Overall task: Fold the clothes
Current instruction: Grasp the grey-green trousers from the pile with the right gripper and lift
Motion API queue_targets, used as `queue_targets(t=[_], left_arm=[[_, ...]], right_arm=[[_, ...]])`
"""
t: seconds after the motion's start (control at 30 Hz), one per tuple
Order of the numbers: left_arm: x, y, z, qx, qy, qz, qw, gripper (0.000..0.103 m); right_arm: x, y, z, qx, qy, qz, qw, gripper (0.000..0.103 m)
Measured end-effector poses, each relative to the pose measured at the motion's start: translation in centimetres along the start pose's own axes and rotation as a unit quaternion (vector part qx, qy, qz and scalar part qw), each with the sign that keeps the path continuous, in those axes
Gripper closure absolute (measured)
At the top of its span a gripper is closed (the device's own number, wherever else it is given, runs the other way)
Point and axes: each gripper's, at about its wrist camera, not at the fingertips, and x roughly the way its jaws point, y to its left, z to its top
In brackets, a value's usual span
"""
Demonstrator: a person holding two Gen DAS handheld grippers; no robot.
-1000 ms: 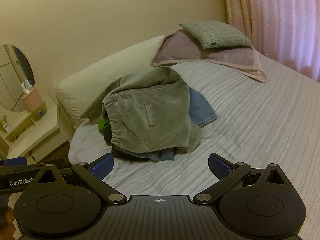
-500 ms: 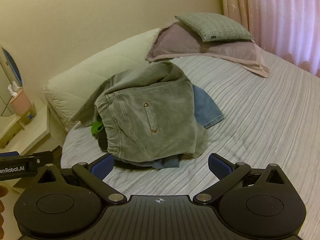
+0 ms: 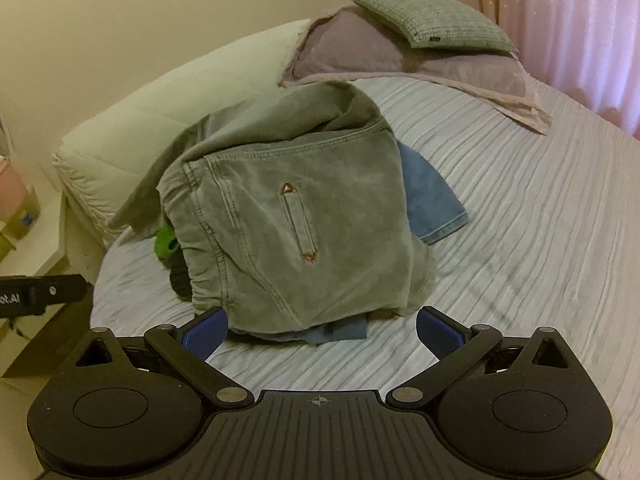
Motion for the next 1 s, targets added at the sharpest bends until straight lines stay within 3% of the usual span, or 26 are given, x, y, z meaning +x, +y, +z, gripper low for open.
queue_targets(t=[0.37,0.57,0.77,0.97,1.0], left_arm=[[5.0,3.5,3.9,0.001,0.015,0.006,0.9999,0.016],[6.9,5.3,5.7,-0.008,0.014,0.019,0.9997,0.016],[7.7,7.1,6.4,-0.024,0.017,0.035,0.9989,0.016],[7.5,8.0,6.5,-0.031,0.016,0.05,0.9981,0.016],[7.4,8.1,6.6,-0.032,0.015,0.052,0.9981,0.016]], right_arm=[[6.5,2.8,2.3,-0.035,0.018,0.003,0.999,0.0],[9.2,6.4,3.1,-0.103,0.004,0.014,0.995,0.0],[12.2,11.6,3.6,-0.196,-0.033,0.021,0.98,0.0],[17.0,15.3,3.4,-0.295,-0.063,-0.052,0.952,0.001],[17.3,15.0,3.5,-0.293,-0.062,-0.052,0.953,0.011]])
